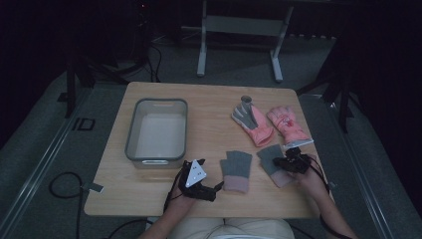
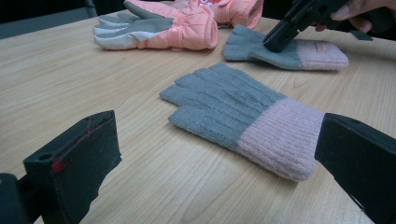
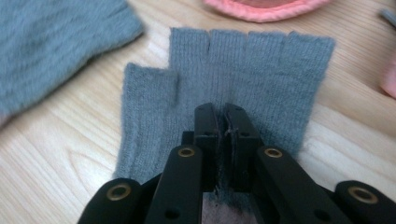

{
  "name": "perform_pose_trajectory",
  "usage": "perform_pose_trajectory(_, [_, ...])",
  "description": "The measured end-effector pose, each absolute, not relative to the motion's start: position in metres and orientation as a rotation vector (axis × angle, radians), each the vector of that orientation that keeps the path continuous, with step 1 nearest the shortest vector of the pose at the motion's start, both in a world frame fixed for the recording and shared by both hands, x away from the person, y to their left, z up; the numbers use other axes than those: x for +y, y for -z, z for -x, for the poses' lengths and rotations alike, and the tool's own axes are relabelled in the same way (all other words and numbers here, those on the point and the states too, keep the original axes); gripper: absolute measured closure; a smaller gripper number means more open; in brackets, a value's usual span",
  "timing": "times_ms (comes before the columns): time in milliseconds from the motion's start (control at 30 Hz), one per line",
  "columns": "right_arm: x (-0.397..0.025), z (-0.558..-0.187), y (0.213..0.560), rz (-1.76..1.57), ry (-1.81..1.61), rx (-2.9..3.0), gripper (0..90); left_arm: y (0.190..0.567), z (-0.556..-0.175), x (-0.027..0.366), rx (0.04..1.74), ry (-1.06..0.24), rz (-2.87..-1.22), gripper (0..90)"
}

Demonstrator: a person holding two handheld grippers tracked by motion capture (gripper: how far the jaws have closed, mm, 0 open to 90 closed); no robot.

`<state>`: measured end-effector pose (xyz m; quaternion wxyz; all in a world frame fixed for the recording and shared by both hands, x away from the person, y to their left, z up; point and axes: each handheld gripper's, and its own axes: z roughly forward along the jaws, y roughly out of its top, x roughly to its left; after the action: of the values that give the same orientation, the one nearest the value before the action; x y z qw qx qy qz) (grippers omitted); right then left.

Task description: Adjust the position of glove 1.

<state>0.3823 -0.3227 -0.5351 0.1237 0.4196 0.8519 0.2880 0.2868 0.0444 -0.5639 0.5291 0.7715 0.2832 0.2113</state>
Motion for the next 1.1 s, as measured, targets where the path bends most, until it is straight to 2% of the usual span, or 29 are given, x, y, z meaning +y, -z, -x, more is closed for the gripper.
perform_pose_trajectory(300, [-0.308, -0.345, 0.485, -1.406, -0.940, 2.220, 85.5, 0.564, -0.286, 0.044, 0.677, -0.516, -1.850, 0.0])
perform_pose_trajectory(467, [-0.297, -0.324, 0.472, -1.458, -0.964, 2.106, 85.5, 0.564, -0.286, 0.044, 0.685, -0.515, -1.850, 0.0])
perform_pose_trajectory(667, [-0.301, -0.313, 0.482, -1.567, -0.937, 1.979, 85.6, 0.564, -0.286, 0.044, 0.682, -0.523, -1.850, 0.0])
perform_pose_trajectory(833, [-0.298, -0.307, 0.504, -1.606, -0.905, 1.965, 85.5, 0.564, -0.286, 0.044, 0.684, -0.517, -1.849, 0.0])
perform_pose_trajectory(1100, [-0.294, -0.320, 0.532, -1.669, -0.858, 1.994, 84.7, 0.564, -0.286, 0.044, 0.680, -0.519, -1.852, 0.0])
